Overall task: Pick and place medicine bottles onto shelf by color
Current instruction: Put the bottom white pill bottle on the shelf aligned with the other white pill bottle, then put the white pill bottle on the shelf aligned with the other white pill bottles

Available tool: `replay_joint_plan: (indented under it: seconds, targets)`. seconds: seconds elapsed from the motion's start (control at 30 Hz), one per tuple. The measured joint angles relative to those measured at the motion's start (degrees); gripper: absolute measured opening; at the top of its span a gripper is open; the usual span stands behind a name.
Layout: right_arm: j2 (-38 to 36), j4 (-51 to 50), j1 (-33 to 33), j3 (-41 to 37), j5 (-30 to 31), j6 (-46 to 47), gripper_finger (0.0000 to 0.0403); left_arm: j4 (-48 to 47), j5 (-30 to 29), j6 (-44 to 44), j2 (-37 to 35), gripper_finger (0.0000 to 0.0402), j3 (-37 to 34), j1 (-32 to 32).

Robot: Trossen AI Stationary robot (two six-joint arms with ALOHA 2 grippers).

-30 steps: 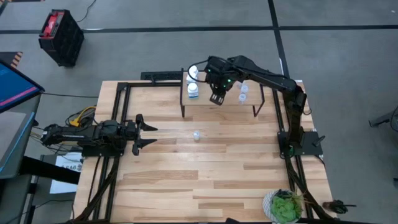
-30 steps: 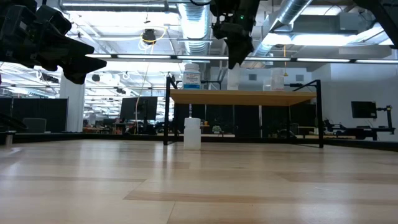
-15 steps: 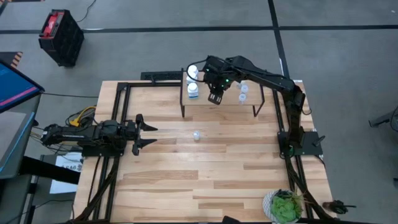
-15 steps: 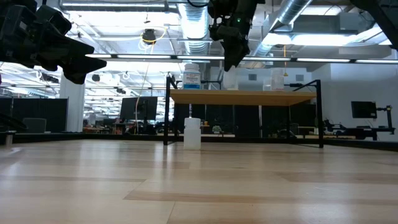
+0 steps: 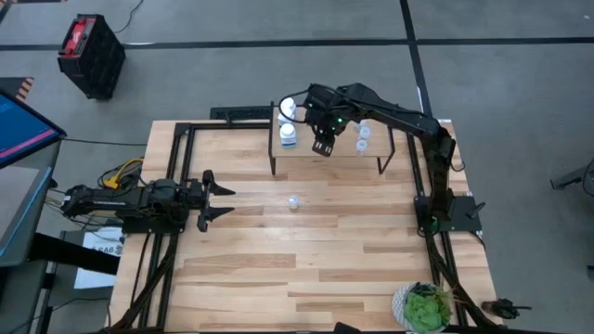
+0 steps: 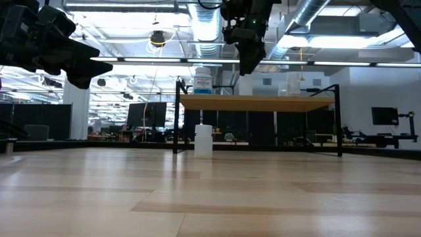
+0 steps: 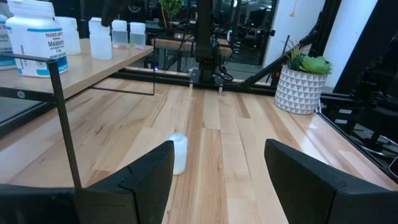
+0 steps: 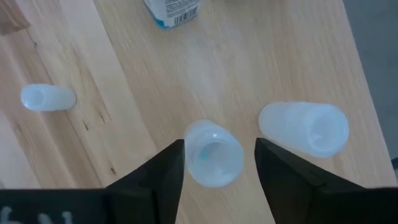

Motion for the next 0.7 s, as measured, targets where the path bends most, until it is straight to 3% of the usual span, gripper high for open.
replay_joint_plan:
  seconds: [0.4,0.7]
  targets:
    - [-0.6,0.2,0.1,0.1,0.6,0.0,0.0232,0.0,0.0,0.0,0.0,0.0238,0.0,0.0]
    - [-0.6,-1.8,3.6,7.9,0.6,3.3,0.0228,0.0,0.0,0.0,0.0,0.0238,0.0,0.0]
